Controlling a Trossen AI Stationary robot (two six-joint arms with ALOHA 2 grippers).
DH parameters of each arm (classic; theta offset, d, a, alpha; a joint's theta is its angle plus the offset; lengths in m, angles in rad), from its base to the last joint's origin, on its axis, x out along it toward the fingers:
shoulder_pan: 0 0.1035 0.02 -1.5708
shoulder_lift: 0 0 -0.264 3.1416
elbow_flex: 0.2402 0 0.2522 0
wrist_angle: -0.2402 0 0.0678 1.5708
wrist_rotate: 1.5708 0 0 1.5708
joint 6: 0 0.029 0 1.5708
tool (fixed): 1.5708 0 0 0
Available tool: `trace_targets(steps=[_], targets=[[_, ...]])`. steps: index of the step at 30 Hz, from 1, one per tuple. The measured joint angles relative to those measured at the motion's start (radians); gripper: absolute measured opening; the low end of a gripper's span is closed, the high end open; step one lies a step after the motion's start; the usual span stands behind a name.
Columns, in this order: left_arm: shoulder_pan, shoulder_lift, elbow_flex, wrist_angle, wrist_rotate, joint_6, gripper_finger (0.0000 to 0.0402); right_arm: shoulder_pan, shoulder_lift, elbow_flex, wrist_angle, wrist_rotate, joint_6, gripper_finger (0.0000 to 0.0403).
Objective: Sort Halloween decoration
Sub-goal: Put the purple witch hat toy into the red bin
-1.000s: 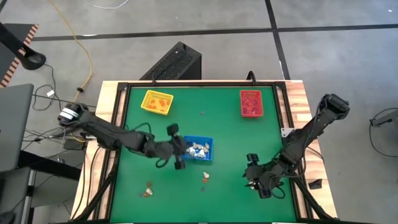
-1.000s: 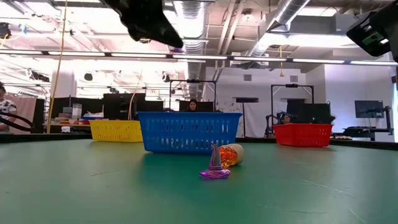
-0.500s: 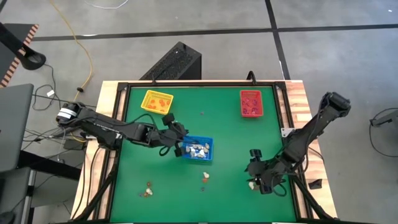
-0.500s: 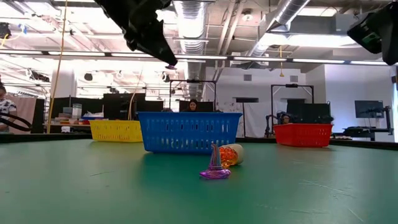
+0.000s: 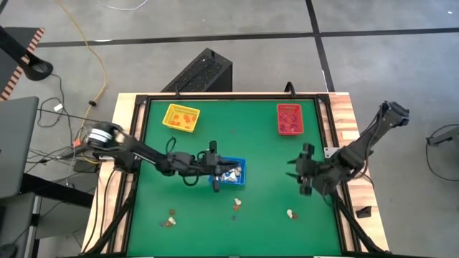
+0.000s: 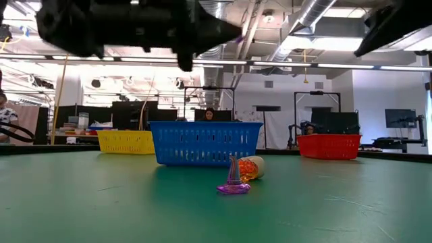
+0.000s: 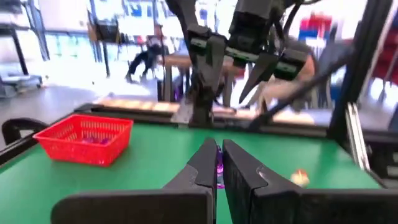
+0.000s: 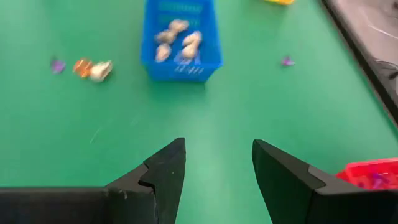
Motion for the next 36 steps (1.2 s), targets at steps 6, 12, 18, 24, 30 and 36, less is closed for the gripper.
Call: trace_targets(steps=[6, 12, 18, 24, 30, 36], targets=[[0.036, 0.229, 0.018, 0.456, 0.076, -0.015, 0.0, -0.167, -0.064, 0.0, 0.031, -0.085, -0.078, 0.0216], [0.093, 0.316, 0.133, 0.427, 0.162, -0.154, 0.0, -0.356, -0.037, -0.014, 0.362, -0.478, -0.288, 0.0216], [0.089, 0.327, 0.179, 0.402, 0.256, -0.166, 0.0, -0.439, 0.043, -0.015, 0.506, -0.547, -0.339, 0.0216], [0.075, 0.327, 0.178, 0.404, 0.255, -0.155, 0.0, -0.491, 0.15, -0.016, 0.611, -0.551, -0.317, 0.0217], [0.077, 0.327, 0.178, 0.394, 0.259, -0.154, 0.0, -0.513, 0.213, -0.016, 0.696, -0.668, -0.35, 0.0228], [0.077, 0.327, 0.178, 0.376, 0.262, -0.154, 0.0, -0.535, 0.226, -0.016, 0.765, -0.705, -0.376, 0.0236]])
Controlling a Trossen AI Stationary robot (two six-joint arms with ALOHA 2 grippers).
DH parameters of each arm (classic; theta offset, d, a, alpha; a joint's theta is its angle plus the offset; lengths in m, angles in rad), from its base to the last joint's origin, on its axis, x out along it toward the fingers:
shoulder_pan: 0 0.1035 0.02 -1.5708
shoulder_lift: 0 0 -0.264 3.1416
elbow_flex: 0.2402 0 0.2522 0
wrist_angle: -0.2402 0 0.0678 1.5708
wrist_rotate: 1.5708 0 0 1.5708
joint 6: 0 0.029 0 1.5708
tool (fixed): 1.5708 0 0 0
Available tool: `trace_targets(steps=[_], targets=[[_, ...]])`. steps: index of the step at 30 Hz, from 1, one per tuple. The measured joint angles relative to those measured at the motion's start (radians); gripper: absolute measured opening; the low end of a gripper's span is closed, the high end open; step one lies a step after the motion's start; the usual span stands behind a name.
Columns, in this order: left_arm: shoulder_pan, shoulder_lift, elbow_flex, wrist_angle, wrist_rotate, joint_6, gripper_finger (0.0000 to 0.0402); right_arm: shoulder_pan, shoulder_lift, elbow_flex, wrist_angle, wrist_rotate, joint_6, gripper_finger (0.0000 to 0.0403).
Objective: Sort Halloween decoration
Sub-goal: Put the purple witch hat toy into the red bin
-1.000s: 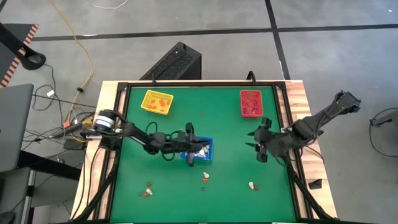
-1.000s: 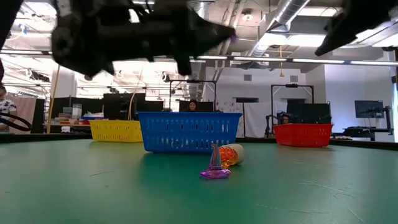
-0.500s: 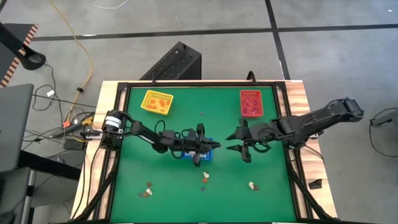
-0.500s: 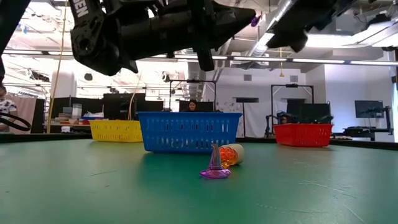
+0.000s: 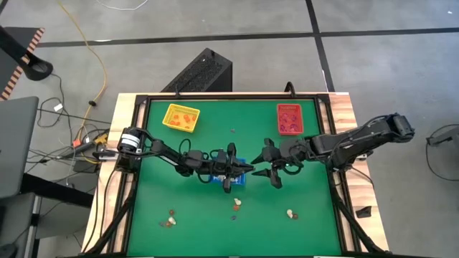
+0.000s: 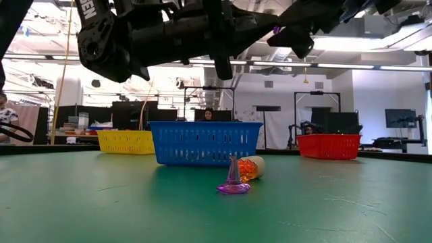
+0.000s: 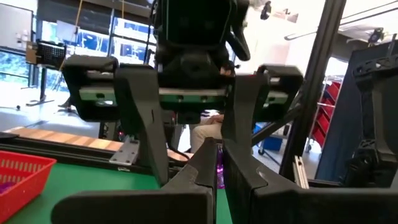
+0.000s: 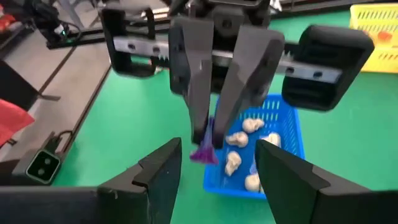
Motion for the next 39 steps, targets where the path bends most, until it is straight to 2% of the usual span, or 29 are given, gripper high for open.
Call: trace_targets(steps=[8, 15, 20, 27, 34, 39], targets=[[0.001, 0.0, 0.0, -0.001, -0.019, 0.008, 0.0, -0.009, -0.001, 0.0, 0.034, -0.051, -0.003, 0.0235], [0.0, 0.0, 0.0, -0.003, -0.043, 0.008, 0.0, -0.009, -0.001, 0.0, 0.038, -0.051, -0.002, 0.0227], [0.0, 0.0, 0.0, -0.002, -0.049, 0.007, 0.0, -0.009, -0.001, 0.0, 0.037, -0.048, 0.001, 0.0183], [-0.001, -0.001, -0.001, 0.0, -0.067, 0.006, 0.0004, -0.009, -0.001, 0.0, 0.033, -0.034, 0.004, 0.0083], [-0.008, -0.001, -0.001, -0.005, -0.087, 0.036, 0.0064, -0.009, -0.001, 0.0, 0.013, -0.028, 0.006, 0.0077], [-0.013, -0.03, -0.024, -0.001, -0.144, 0.051, 0.0121, -0.013, -0.027, 0.0, -0.097, -0.035, 0.009, 0.0077]])
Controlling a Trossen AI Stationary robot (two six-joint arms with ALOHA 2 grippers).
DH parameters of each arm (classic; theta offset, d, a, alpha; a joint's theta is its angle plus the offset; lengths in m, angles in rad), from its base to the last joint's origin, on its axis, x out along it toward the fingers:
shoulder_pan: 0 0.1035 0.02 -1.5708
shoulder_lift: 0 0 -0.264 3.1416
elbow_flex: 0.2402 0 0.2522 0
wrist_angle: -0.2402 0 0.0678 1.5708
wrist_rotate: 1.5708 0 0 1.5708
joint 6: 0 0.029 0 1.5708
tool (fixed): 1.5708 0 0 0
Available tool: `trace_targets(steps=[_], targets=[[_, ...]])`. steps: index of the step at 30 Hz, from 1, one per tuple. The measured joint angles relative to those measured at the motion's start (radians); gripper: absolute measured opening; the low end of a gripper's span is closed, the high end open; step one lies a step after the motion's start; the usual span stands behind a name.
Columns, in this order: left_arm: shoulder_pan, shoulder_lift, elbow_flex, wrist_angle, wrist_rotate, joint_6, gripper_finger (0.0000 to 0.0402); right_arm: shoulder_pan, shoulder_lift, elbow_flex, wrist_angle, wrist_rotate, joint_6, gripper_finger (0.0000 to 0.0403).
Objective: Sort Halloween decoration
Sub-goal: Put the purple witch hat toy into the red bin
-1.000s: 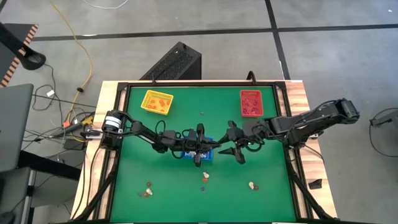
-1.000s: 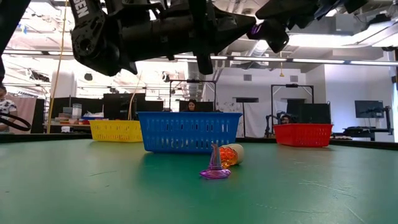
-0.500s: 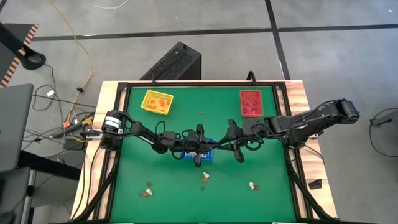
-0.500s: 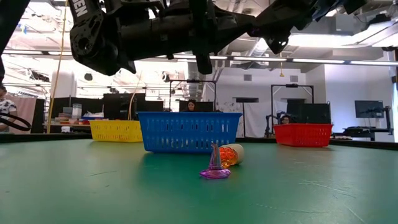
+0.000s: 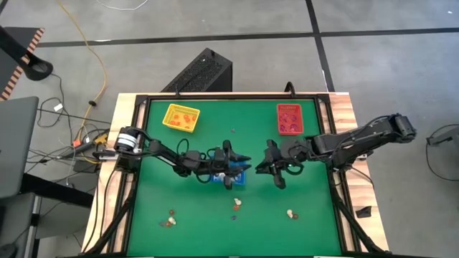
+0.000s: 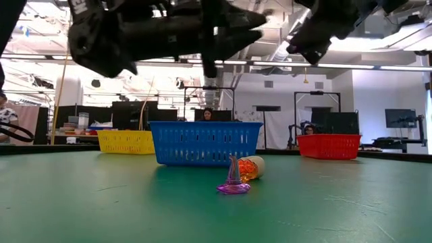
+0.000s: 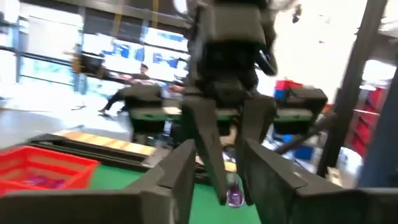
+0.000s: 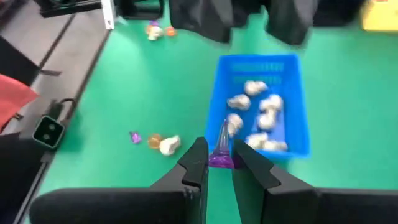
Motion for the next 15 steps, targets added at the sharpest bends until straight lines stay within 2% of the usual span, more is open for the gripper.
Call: trace_targets(steps=[4, 7, 11, 15], targets=[[-0.002, -0.072, -0.093, -0.016, -0.107, 0.017, 0.0154, -0.034, -0.049, 0.0, -0.111, 0.009, 0.008, 0.0077], [-0.002, -0.142, -0.179, -0.019, -0.153, -0.016, 0.0167, -0.094, -0.095, 0.0, -0.251, 0.093, 0.008, 0.0077], [-0.002, -0.225, -0.266, -0.018, -0.173, -0.065, 0.017, -0.228, -0.12, 0.0, -0.455, 0.265, 0.011, 0.0084], [-0.009, -0.273, -0.307, -0.017, -0.171, -0.072, 0.017, -0.398, -0.084, 0.0, -0.538, 0.292, 0.025, 0.0091]])
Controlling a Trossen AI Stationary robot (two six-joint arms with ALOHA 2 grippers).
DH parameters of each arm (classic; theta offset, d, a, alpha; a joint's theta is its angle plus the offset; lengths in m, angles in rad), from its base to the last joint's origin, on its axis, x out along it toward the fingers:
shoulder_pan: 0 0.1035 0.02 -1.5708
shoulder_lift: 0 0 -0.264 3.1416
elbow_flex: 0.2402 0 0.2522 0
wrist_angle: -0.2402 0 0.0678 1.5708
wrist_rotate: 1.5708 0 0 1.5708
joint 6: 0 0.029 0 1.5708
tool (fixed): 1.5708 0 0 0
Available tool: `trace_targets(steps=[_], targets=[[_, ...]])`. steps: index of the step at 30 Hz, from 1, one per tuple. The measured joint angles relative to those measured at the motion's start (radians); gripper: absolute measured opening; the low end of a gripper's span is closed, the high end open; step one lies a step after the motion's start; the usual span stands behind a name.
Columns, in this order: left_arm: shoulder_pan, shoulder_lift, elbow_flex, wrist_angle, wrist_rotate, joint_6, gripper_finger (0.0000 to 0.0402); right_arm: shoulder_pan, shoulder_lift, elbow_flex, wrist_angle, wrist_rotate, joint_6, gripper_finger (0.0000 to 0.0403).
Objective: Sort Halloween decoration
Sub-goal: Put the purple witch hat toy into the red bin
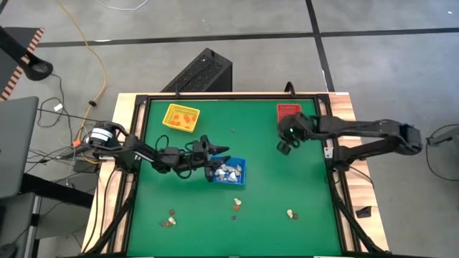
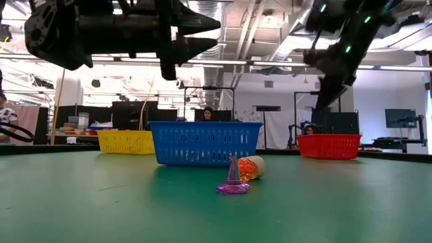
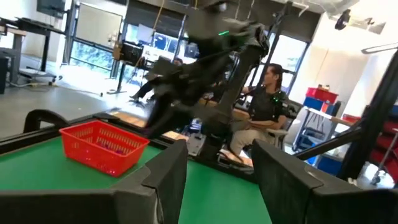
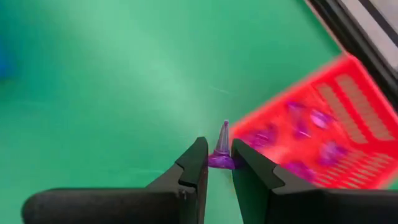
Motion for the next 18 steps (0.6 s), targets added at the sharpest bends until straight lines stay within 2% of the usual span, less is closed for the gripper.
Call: trace_targets(steps=[6, 10, 13, 18], targets=[[-0.022, -0.01, 0.012, -0.001, 0.0, 0.018, 0.0171, -0.257, 0.131, 0.0, 0.003, 0.004, -0.056, 0.0094], [-0.037, -0.01, 0.02, 0.001, 0.001, 0.038, 0.0171, -0.372, 0.208, 0.0, 0.002, -0.01, -0.054, 0.0104], [-0.04, -0.011, 0.02, -0.001, 0.001, 0.046, 0.0171, -0.398, 0.231, 0.0, 0.002, -0.028, -0.075, 0.0134], [-0.039, -0.011, 0.02, -0.008, 0.001, 0.047, 0.0171, -0.416, 0.226, 0.0, 0.017, -0.016, -0.086, 0.0212]])
